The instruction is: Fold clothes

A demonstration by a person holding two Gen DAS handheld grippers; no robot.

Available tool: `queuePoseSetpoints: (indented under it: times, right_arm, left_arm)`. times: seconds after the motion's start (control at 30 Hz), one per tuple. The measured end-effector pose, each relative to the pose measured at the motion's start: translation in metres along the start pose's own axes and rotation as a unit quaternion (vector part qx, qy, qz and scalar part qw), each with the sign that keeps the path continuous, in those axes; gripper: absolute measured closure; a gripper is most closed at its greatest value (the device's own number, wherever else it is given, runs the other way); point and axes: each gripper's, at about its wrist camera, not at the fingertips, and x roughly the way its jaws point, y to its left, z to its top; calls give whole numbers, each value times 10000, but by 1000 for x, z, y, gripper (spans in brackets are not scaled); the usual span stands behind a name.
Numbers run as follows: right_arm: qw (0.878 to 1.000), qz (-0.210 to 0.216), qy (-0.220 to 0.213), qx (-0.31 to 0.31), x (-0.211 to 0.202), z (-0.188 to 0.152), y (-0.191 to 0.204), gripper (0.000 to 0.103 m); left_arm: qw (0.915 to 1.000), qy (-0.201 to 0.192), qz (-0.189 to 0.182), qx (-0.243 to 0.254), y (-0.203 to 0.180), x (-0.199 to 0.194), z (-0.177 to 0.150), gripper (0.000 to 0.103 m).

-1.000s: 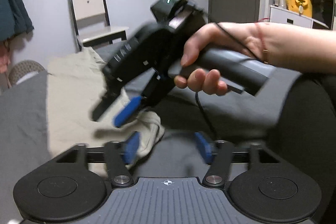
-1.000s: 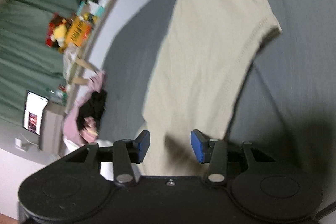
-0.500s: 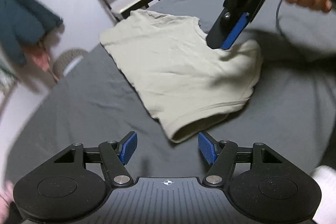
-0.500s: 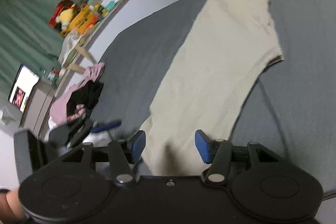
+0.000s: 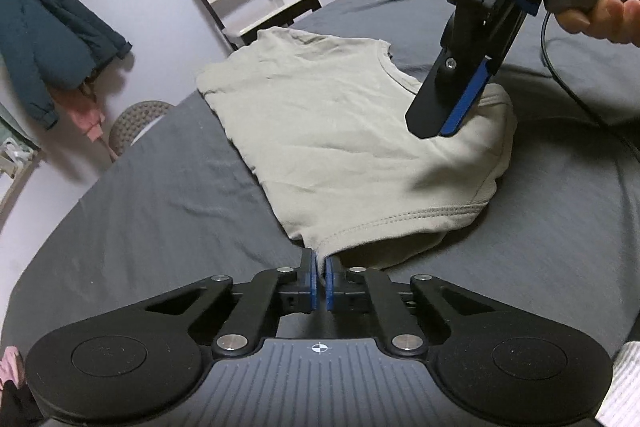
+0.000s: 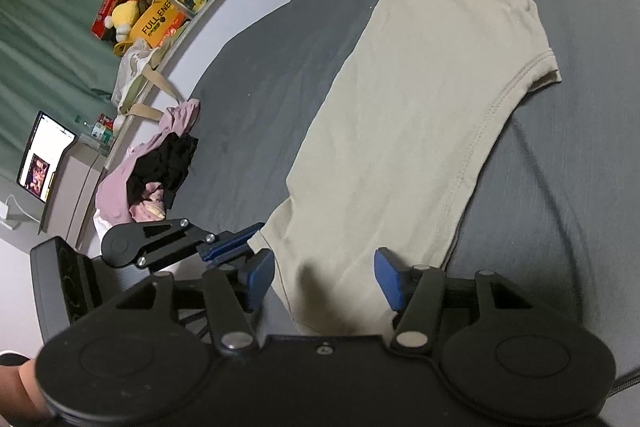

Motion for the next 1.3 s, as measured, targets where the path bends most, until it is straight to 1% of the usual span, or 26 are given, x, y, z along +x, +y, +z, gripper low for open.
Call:
queuePoseSetpoints:
  times: [0.03,0.17,0.23,0.3,0.4,0.47,0.53,0.57,0.6,0.63,0.67,0.7,0.77,0.83,0.87,0.9,0.93,0.97,1.03,1.07,1.1,1.17,1.27,1.3]
  right_arm:
    - [10000,-16,26,-13,1,0,1,48]
    - [9999,-73,128,-59,5,-1,2,48]
    - [9998,-81,181,-62,4,-2,3,47]
    - [9995,-123,239,-148,5,-3,5,46]
    - [9990,-178,292,-295,6,-4,8,46]
    - [9986,-196,286,-389,5,-4,10,46]
    - [9974,-290,196,-626,-2,-5,15,45]
    - [9955,-420,134,-843,-5,-5,19,45]
    - [9916,-616,63,-1139,-9,-7,25,45]
    - [9864,-811,-9,-1432,-13,-8,31,45]
    - [9795,-980,-42,-1762,-15,-10,38,45]
    - [9707,-1124,-38,-2126,-16,-14,46,45]
    - [9481,-1378,-15,-2866,-16,-22,61,44]
    - [9209,-1510,60,-3593,-12,-35,76,42]
    - [9055,-1564,111,-3944,-9,-42,83,42]
    - [8884,-1600,178,-4299,-6,-49,89,41]
    - [8712,-1614,254,-4629,-3,-57,95,38]
    - [8554,-1616,331,-4911,-1,-65,100,36]
    - [8283,-1633,493,-5337,4,-78,106,35]
    - [8179,-1678,537,-5477,7,-82,109,34]
    - [8113,-1734,555,-5555,9,-84,110,32]
    - [8014,-1850,611,-5655,12,-88,110,31]
    - [7838,-2017,700,-5831,18,-93,110,30]
    - [7748,-2114,724,-5914,21,-96,110,28]
  left_arm:
    - [10000,71,-69,10,0,2,0,101]
    - [9994,188,-54,289,-8,0,-3,101]
    - [9992,235,-117,310,-11,-3,-4,102]
    - [9991,297,-209,207,-9,-6,-5,102]
    - [9992,294,-212,162,-8,-6,-6,102]
    - [9991,255,-75,344,-12,-6,-7,102]
    - [9981,188,95,581,-17,-8,-7,101]
    - [9971,142,197,725,-20,-10,-7,100]
    - [9954,73,268,922,-23,-13,-7,95]
    - [9931,28,340,1125,-26,-16,-9,93]
    - [9903,-17,412,1327,-30,-18,-11,92]
    - [9870,-56,483,1529,-33,-21,-13,88]
    - [9801,-148,585,1889,-38,-26,-17,71]
    - [9722,-319,704,2209,-44,-31,-19,25]
    - [9672,-451,777,2375,-48,-34,-21,20]
    - [9625,-602,808,2519,-50,-36,-22,19]
    - [9585,-653,810,2654,-53,-36,-21,19]
    - [9557,-620,797,2764,-56,-35,-20,19]
    - [9462,-594,776,3085,-62,-30,-19,19]
    - [9411,-612,795,3230,-66,-27,-18,19]
    - [9379,-635,798,3316,-68,-24,-16,19]
    - [9313,-681,805,3486,-72,-20,-13,19]
    - [9301,-722,791,3513,-74,-14,-5,19]
    - [9292,-740,788,3535,-75,-13,-3,19]
